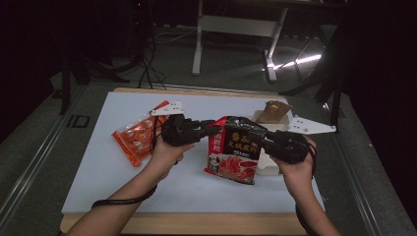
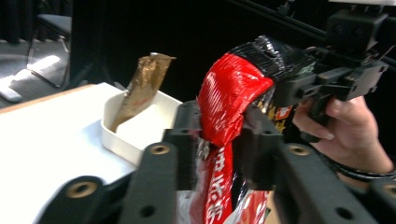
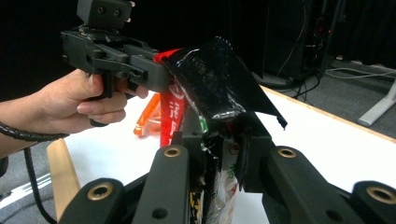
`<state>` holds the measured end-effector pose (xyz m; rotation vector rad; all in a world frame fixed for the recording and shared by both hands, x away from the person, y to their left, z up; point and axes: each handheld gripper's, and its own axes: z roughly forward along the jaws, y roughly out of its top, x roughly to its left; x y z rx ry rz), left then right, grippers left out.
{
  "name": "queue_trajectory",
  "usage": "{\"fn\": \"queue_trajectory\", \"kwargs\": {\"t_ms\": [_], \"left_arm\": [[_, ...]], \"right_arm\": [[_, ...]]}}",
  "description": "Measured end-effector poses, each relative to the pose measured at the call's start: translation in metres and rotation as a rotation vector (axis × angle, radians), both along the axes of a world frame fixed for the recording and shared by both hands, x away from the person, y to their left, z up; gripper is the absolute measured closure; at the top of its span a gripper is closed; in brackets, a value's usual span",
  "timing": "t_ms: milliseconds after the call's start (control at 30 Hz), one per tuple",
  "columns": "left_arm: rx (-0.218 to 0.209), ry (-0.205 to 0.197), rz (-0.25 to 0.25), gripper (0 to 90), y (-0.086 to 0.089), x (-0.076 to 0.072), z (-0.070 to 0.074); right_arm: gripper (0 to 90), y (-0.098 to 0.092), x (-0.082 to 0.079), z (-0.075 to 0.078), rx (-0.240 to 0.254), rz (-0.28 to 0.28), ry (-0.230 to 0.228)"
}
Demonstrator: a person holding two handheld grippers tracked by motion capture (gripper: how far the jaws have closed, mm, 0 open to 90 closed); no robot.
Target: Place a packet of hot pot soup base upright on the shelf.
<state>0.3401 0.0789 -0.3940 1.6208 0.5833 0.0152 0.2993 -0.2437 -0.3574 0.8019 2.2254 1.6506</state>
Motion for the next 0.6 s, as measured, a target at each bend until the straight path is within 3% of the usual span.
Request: {"fn": "queue_trajectory", "kwargs": {"t_ms": [167,267,433,533,600], "left_arm": [[-0.003,-0.036,0.023,49.4,0.007,-0.004,0.005],[-0.012,-0.036,0.029,39.7,0.011,-0.005,0.005],[-0.065,-0.032,0.045,24.8,0.021,-0.009,0.004],[-0.053,-0.046,0.044,14.9,0.028,-0.011,0.003],[-0.043,-0.039,0.051,14.0,0.032,-0.012,0.000]], "right_arm": [[76.8,-0.005,0.003,0.007,0.003,-0.009,-0.015],[76.7,-0.009,0.005,0.012,0.012,-0.002,-0.019],[76.7,-0.014,0.010,0.019,0.018,-0.009,-0.025],[76.6,-0.017,0.013,0.022,0.014,-0.013,-0.029],[76.7,-0.019,0.015,0.024,0.011,-0.016,-0.027]]}}
